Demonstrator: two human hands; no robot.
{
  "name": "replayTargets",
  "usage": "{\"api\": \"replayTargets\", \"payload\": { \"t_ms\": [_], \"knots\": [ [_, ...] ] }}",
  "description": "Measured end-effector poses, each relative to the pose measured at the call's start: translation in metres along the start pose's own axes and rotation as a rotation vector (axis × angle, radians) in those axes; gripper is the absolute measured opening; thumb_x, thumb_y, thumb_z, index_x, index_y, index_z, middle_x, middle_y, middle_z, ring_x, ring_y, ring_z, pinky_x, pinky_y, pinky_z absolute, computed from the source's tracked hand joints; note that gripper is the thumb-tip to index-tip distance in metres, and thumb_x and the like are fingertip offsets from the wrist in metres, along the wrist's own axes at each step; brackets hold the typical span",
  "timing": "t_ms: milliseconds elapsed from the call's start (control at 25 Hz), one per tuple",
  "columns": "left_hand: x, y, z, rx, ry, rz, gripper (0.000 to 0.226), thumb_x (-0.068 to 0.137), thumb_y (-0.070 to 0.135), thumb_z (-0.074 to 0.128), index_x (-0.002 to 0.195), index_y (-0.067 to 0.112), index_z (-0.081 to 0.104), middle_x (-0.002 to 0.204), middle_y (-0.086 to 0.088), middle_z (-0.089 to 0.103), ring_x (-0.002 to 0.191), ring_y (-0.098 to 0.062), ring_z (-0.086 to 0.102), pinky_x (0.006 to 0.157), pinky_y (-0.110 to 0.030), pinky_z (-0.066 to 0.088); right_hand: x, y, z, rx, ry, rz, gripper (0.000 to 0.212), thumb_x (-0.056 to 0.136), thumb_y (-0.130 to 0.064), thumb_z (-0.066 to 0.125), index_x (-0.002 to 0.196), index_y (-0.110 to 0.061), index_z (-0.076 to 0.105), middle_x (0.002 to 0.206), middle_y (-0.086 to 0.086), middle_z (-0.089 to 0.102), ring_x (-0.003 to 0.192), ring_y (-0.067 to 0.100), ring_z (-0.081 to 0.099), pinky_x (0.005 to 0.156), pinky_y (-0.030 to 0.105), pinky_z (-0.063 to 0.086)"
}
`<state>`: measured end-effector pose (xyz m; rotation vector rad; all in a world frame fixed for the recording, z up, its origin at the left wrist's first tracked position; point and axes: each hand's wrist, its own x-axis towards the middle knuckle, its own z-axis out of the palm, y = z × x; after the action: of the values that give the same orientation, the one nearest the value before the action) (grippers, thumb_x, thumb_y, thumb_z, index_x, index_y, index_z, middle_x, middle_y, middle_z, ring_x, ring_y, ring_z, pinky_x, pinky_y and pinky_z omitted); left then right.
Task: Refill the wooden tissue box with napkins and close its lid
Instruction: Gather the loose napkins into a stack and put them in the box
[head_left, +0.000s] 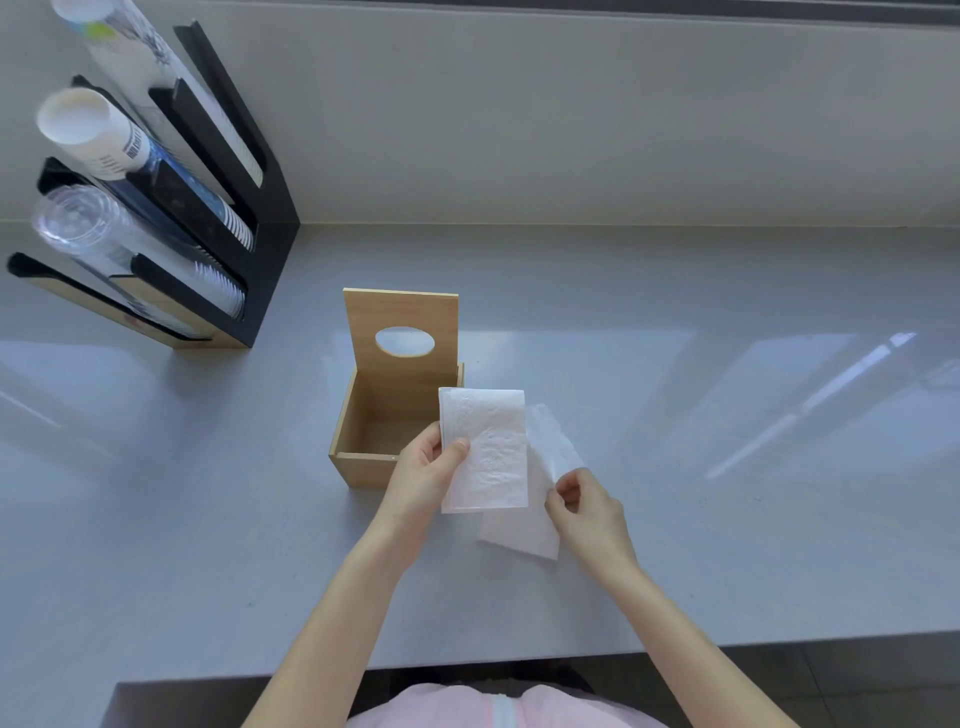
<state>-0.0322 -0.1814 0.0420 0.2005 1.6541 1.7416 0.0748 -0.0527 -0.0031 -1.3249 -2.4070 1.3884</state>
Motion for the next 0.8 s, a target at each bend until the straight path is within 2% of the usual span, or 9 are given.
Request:
{"api": "replayTargets", "payload": {
  "t_ms": [160,240,320,440,520,640,720,800],
  "knots": [
    [0.002,0.002,0.004,-0.007,0.016,-0.011,0.023,0.095,0.009,0.043,0.107,0.015,0.061,0.098,-0.001,0.067,0.094,-0.021,0.063,0.089,-0.038,0.049,0.004,-0.005,-0.023,0.383,0.057,0.026,0.015,0.089,-0.011,0.055,0.076,-0.017,0.053,0.072,-0.003,0.055,0.08,0.02,0.055,0.079,0.036,0.053],
    [0.002,0.002,0.006,-0.005,0.03,-0.012,0.024,0.095,0.008,0.042,0.112,0.011,0.059,0.1,-0.004,0.066,0.098,-0.024,0.062,0.093,-0.044,0.047,0.007,-0.011,-0.037,0.394,0.109,-0.007,0.015,0.089,-0.011,0.056,0.076,-0.02,0.052,0.074,-0.003,0.057,0.079,0.018,0.054,0.072,0.028,0.047],
    [0.003,0.001,0.007,-0.003,0.044,-0.01,0.023,0.095,0.009,0.041,0.107,0.014,0.06,0.102,-0.005,0.066,0.1,-0.025,0.062,0.094,-0.045,0.046,0.01,-0.018,-0.05,0.402,0.17,-0.049,0.006,0.089,-0.013,0.056,0.086,-0.017,0.053,0.08,0.0,0.059,0.08,0.017,0.053,0.065,0.021,0.041],
    [0.005,0.003,0.009,-0.009,0.048,-0.006,0.024,0.095,0.008,0.04,0.101,0.019,0.061,0.101,-0.004,0.066,0.098,-0.024,0.062,0.093,-0.043,0.047,0.013,-0.03,-0.065,0.415,0.204,-0.1,0.006,0.09,-0.015,0.055,0.095,-0.016,0.052,0.088,0.003,0.059,0.082,0.019,0.054,0.064,0.023,0.041],
    [0.006,0.004,0.01,-0.013,0.044,-0.004,0.023,0.095,0.008,0.04,0.103,0.017,0.061,0.099,-0.003,0.067,0.096,-0.023,0.063,0.092,-0.042,0.048,0.012,-0.039,-0.072,0.446,0.21,-0.136,0.006,0.09,-0.014,0.054,0.096,-0.015,0.054,0.085,0.001,0.059,0.079,0.016,0.054,0.064,0.022,0.042],
    [0.008,0.004,0.015,-0.011,0.033,-0.017,0.024,0.095,0.008,0.041,0.111,0.011,0.059,0.097,-0.002,0.067,0.091,-0.021,0.064,0.09,-0.042,0.049,0.008,-0.05,-0.082,0.527,0.173,-0.171,0.007,0.091,-0.013,0.053,0.096,-0.014,0.057,0.083,-0.002,0.059,0.074,0.01,0.054,0.063,0.014,0.044],
    [0.01,0.004,0.02,-0.002,0.018,-0.026,0.024,0.095,0.009,0.041,0.112,0.011,0.059,0.097,-0.002,0.067,0.092,-0.022,0.064,0.091,-0.044,0.049,0.003,-0.06,-0.086,0.66,0.083,-0.163,0.006,0.091,-0.014,0.053,0.093,-0.015,0.059,0.084,-0.002,0.061,0.077,0.012,0.056,0.07,0.02,0.045],
    [0.011,0.005,0.024,-0.004,0.004,-0.032,0.024,0.095,0.01,0.041,0.11,0.013,0.06,0.1,-0.004,0.067,0.094,-0.023,0.063,0.092,-0.045,0.048,0.001,-0.067,-0.084,0.836,-0.063,-0.13,0.009,0.092,-0.013,0.052,0.088,-0.015,0.06,0.082,-0.002,0.063,0.073,0.012,0.058,0.067,0.022,0.048]
  ]
}}
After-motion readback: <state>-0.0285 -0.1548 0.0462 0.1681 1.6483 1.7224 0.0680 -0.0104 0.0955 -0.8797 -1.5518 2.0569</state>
